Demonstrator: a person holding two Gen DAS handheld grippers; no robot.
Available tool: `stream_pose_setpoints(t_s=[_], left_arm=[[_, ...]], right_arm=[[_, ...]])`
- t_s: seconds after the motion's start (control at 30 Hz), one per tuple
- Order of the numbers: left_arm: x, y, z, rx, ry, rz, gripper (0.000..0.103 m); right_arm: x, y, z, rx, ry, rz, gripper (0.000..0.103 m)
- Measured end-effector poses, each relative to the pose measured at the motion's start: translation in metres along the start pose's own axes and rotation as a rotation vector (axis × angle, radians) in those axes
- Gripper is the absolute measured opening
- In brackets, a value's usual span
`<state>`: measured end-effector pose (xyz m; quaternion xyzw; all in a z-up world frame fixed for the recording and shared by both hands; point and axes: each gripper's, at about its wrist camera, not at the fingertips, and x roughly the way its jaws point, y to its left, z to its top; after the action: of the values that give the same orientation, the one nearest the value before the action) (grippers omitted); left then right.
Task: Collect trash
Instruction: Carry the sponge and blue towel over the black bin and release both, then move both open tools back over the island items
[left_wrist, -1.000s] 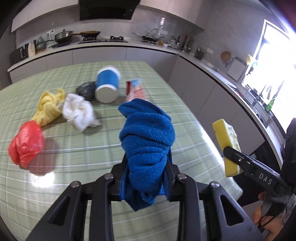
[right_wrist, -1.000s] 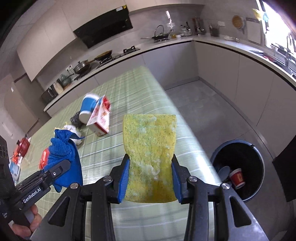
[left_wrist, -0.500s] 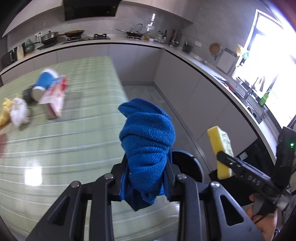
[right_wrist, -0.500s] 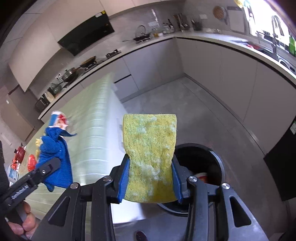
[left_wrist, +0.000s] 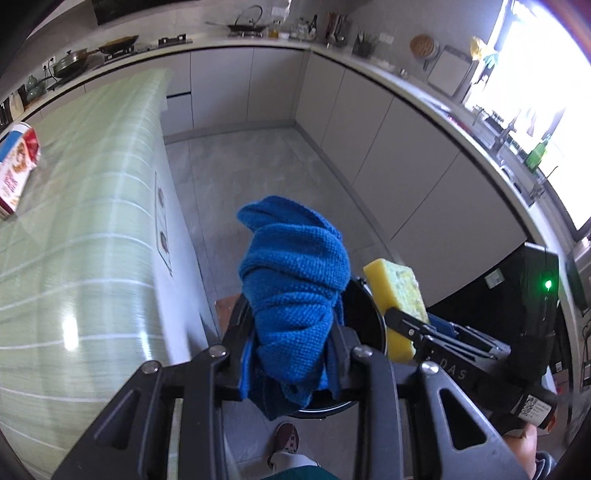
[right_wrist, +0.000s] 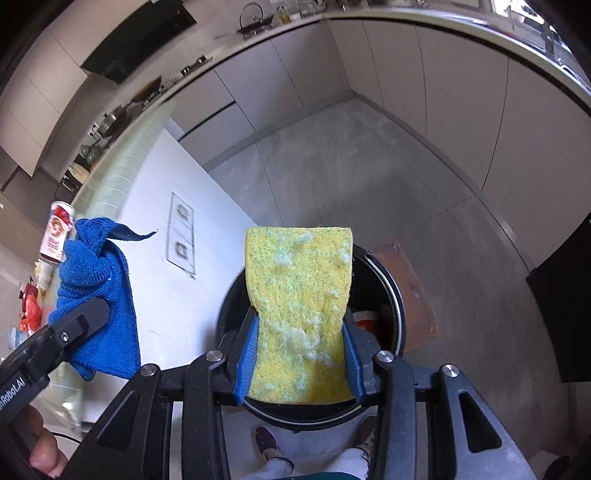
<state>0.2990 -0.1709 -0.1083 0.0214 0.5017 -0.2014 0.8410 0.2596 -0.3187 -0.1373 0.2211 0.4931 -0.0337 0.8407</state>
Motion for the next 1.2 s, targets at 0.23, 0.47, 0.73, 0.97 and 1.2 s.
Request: stream_pose_setpoints(t_s=[0.23,0.47,0.73,0.97,1.2], left_arm=[[0.032,-0.018,-0.01,-0.002,0.08,0.035,0.032],[0.056,-0.022,-0.015,-0.021,0.148,0.076,0.039],[0.047,-0.028,-0.012,-0.026,0.141,0.108,0.073],[-0.018,-0.026,0.004,-0.05,0.025,0.046,0.074],[-0.095,0.036,0.001,-0.113,-0.083,0.076,0.074]], right_arm=[[0.035,-0.018,0.007,-0.02,0.062,0.0,0.045],[0.059,-0.025,0.01,-0.055,0.114,0.006,0.053],[0.064,-0.025,0.011,-0.059,0.133,-0.022,0.065],[0.004,-0.011,0.028,-0.042,-0.007,-0.028,0.065],[-0.05,0.059,0.037,-0.086,-0.122,0.031,0.066]])
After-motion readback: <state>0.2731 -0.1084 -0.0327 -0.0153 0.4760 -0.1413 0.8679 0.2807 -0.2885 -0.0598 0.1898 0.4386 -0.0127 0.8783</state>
